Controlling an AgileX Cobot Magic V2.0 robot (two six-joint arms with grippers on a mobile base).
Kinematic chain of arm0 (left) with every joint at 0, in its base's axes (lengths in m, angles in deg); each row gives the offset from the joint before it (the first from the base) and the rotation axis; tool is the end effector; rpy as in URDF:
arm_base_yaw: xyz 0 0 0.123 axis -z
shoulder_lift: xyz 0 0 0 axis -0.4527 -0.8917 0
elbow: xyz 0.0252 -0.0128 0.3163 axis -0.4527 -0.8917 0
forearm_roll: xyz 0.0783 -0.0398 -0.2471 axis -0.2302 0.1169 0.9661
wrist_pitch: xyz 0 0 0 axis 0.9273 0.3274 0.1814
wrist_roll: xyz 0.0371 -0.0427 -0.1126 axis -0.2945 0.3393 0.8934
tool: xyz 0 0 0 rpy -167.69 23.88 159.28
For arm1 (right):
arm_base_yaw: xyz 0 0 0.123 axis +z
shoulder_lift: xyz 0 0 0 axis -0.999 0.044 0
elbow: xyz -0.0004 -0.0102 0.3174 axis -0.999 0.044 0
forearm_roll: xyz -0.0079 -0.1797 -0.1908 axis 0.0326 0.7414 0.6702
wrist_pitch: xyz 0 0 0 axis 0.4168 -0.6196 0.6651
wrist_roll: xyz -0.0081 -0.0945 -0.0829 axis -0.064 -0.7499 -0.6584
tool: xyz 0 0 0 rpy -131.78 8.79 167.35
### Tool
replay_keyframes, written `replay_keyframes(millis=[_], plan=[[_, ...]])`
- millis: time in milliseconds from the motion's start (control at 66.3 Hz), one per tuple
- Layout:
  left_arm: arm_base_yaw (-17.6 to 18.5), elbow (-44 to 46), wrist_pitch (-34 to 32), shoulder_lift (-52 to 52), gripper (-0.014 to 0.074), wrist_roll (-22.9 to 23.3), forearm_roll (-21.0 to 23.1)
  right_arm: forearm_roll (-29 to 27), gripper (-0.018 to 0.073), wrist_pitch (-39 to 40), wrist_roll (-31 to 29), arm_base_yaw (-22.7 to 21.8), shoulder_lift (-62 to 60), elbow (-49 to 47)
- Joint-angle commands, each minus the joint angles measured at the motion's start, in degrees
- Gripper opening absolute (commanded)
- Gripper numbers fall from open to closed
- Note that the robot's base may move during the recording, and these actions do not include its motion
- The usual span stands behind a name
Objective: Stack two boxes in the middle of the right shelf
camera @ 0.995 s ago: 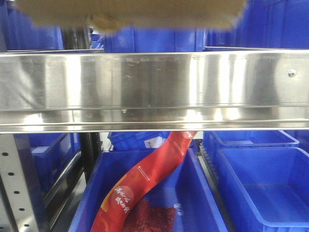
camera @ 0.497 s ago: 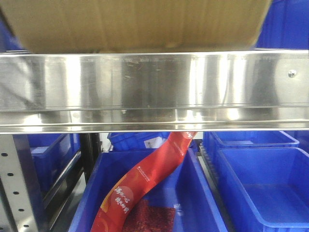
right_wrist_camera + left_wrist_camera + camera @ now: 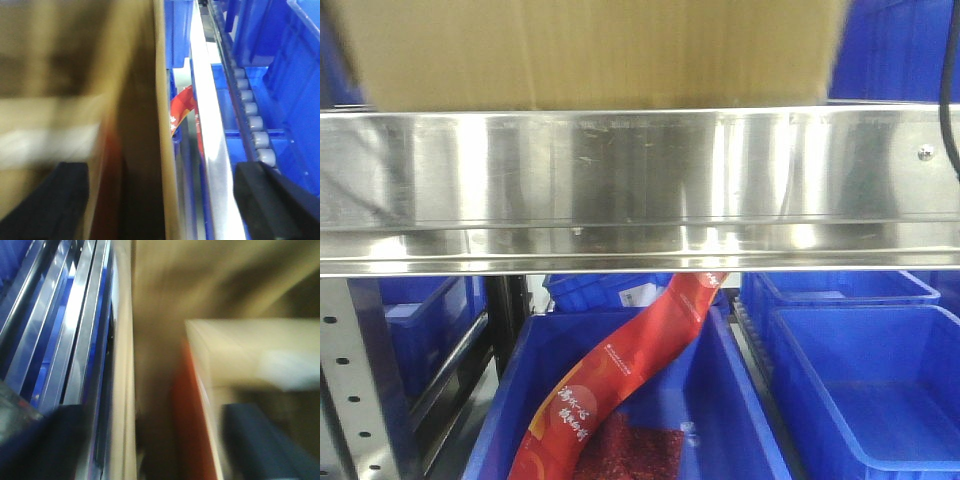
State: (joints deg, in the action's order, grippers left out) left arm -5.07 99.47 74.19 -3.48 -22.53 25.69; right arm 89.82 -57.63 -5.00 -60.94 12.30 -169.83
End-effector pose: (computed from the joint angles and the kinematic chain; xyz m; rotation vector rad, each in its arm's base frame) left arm 0.3653 -0.1082 0.4758 -0.0676 2.2009 -0.0624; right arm 0.3699 0.1311 0.4723 0.1005 2.1625 0.0379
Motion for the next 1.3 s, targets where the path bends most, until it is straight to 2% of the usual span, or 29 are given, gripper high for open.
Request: replay_keyframes(millis=[0, 136, 226, 301, 362, 422, 437, 452, 603, 678, 739, 965, 1206, 1281], plan=[[0.0, 0.7, -1.9, 0.5, 0.0507, -0.1, 0.2, 1.9, 0.0486, 0.8, 0.2, -0.2, -0.5, -0.5], [0.0, 0.7, -2.6, 1.5, 0.0476, -0.1, 0.2, 1.9, 0.0484, 0.5, 0.2, -0.2, -2.5, -0.5], [0.0, 0.7, -2.6, 2.3, 0.0384, -0.1, 0.2, 1.9, 0.0415, 0.5, 0.2, -0.2, -3.6, -0.5], [0.0, 0.7, -2.9, 2.5, 0.0217, -0.1, 0.2, 1.9, 0.026, 0.5, 0.2, -0.2, -4.0, -0.5], [0.0, 0.7, -2.9, 2.5, 0.0077, -0.1, 0.2, 1.9, 0.0064, 0.5, 0.2, -0.2, -4.0, -0.5], [0.0, 0.7, -2.8, 2.5, -0.0107, -0.1, 0.2, 1.9, -0.0093, 0.5, 0.2, -0.2, -4.0, -0.5], [0.0, 0.7, -2.6, 2.5, -0.0109, -0.1, 0.2, 1.9, -0.015, 0.5, 0.2, -0.2, -4.0, -0.5], [0.0, 0.7, -2.4, 2.5, -0.0109, -0.1, 0.2, 1.9, -0.0168, 0.5, 0.2, -0.2, -4.0, -0.5], [0.0, 0.3, -1.6, 3.0, -0.0111, -0.1, 0.7, 1.9, -0.0169, 0.8, -3.5, -0.2, -4.0, -0.3], [0.2, -3.0, -2.9, 4.8, -0.0094, -0.1, 2.0, 1.9, -0.0169, 1.7, -4.6, -0.2, -4.5, 1.3], [0.2, -9.3, -7.7, 7.5, -0.0091, -0.1, 2.3, 1.8, -0.0169, 4.6, -4.8, -0.2, -5.8, 4.5], [0.1, -34.3, -29.6, 21.7, -0.0091, -0.1, 2.1, 1.5, -0.0169, 24.2, -4.8, -0.2, -16.0, 24.7], [0.1, -55.0, -46.7, 35.4, -0.0091, -0.1, 1.8, 1.5, -0.0169, 47.8, -4.8, -0.2, -27.8, 50.4], [0.1, -61.6, -50.4, 39.7, -0.0091, -0.1, 1.8, 1.5, -0.0169, 51.0, -4.5, -0.2, -31.7, 56.9]])
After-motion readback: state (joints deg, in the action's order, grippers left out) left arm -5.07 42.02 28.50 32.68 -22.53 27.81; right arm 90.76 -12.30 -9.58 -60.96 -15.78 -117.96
